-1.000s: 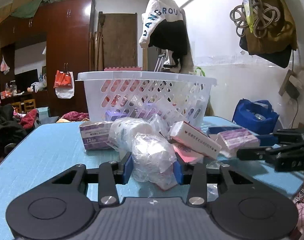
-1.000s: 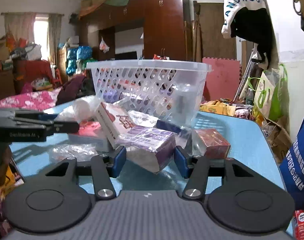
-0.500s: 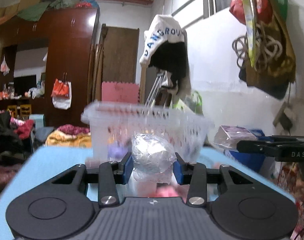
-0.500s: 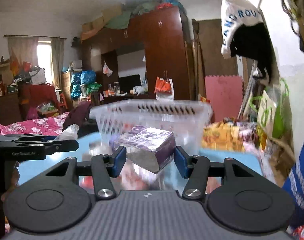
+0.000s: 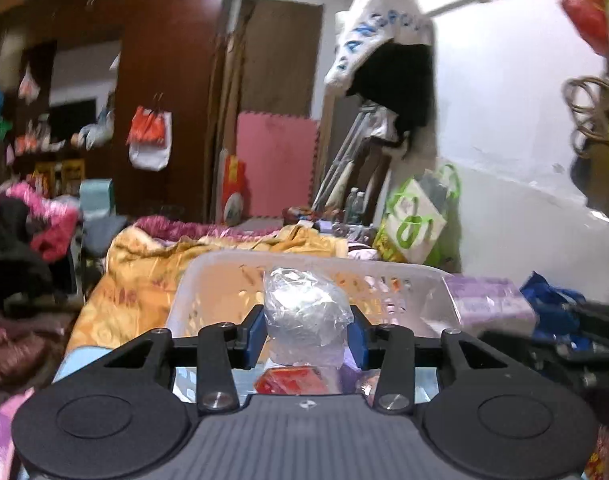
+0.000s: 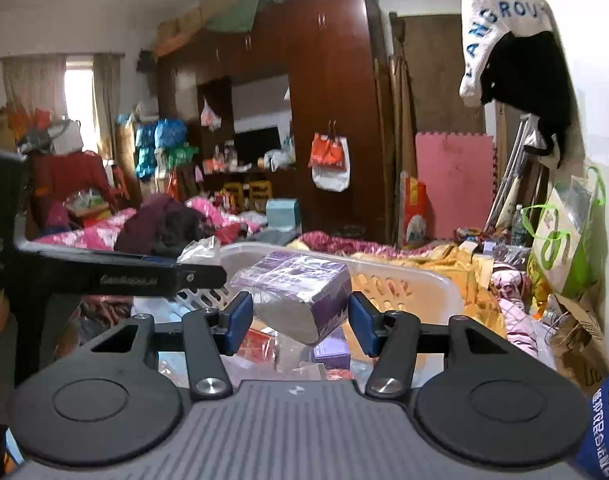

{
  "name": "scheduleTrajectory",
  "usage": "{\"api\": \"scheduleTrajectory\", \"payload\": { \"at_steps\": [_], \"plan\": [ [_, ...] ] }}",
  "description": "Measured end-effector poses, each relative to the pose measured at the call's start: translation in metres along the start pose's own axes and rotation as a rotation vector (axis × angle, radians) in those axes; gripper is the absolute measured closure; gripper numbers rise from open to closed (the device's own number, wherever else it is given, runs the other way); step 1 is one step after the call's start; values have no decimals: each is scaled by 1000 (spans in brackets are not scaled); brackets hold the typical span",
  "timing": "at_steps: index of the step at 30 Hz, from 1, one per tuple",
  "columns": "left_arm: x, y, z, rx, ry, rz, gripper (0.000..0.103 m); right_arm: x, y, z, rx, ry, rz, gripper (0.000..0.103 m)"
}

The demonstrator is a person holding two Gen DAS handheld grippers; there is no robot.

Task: Organize objects
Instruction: 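Carry the clear bag with left tool while right tool carries the purple box, release both into basket, then grasp a small clear bag with left tool while right tool grasps a clear-wrapped silver item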

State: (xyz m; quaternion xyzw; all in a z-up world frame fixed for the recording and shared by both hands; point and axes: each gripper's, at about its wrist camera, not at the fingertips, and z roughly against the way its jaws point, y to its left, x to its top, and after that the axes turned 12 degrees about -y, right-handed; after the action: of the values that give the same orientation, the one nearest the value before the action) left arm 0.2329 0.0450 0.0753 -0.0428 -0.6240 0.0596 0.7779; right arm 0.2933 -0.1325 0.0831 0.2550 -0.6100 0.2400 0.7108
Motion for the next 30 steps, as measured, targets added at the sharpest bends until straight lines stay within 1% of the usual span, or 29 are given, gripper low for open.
{"api": "scheduleTrajectory", "payload": {
  "at_steps": [1, 2, 3, 4, 5, 6, 8, 10, 11, 12, 13, 16, 18, 20, 22, 23, 25, 26, 27, 28, 29, 30],
  "plan": [
    [-1, 4, -3, 12, -3, 3, 52, -1, 0, 0, 11, 14, 0, 45],
    [-3, 5, -4, 21, -5, -5, 46, -2, 0, -2, 22, 28, 0, 45],
    [-4, 6, -5, 27, -4, -21, 27, -4, 0, -3, 18, 25, -2, 39],
    [-5, 7, -5, 39, -9, -37, 23, -5, 1, 1, 2, 14, 2, 32],
    [-4, 6, -1, 48, -25, -50, 23, -6, 3, 6, -10, -1, 9, 16],
    [-4, 6, 4, 42, -40, -61, 23, -6, 4, 13, -15, -21, 14, 7],
    [0, 8, 18, -1, -59, -52, 23, -7, -1, 32, -10, -67, -17, 7],
    [-4, 9, 43, -70, -94, -33, 22, -11, -11, 54, 51, -81, -110, 4],
    [-9, 9, 56, -96, -111, -27, 19, -16, -17, 66, 85, -88, -153, 0],
    [-18, 8, 70, -116, -120, -31, 14, -24, -22, 79, 108, -95, -178, 0],
    [-31, 4, 85, -131, -123, -46, 13, -30, -23, 87, 111, -91, -179, 0],
    [-77, -13, 119, -145, -100, -86, 13, -62, -25, 108, 49, -47, -143, 0],
    [-110, -25, 137, -176, -92, -101, 13, -87, -30, 115, 14, -20, -153, 0],
    [-132, -38, 149, -203, -94, -109, 13, -104, -36, 119, 0, -10, -176, 0],
    [-147, -56, 153, -224, -81, -159, 18, -116, -42, 120, -15, 0, -207, 0],
    [-151, -64, 153, -214, -79, -190, 19, -121, -44, 121, -22, 0, -225, 0],
    [-160, -78, 151, -158, -71, -251, 22, -121, -44, 119, -26, 9, -231, 0],
    [-163, -81, 148, -138, -57, -266, 25, -121, -41, 118, -21, 20, -217, 0],
    [-166, -82, 144, -131, -45, -267, 31, -120, -41, 117, -13, 35, -205, 0],
    [-169, -83, 140, -134, -26, -268, 32, -120, -38, 115, -2, 41, -195, 1],
    [-172, -84, 136, -139, -8, -271, 32, -120, -34, 115, 3, 39, -190, 5],
    [-176, -85, 132, -148, 9, -280, 32, -119, -30, 111, 7, 55, -171, 11]
  ]
}}
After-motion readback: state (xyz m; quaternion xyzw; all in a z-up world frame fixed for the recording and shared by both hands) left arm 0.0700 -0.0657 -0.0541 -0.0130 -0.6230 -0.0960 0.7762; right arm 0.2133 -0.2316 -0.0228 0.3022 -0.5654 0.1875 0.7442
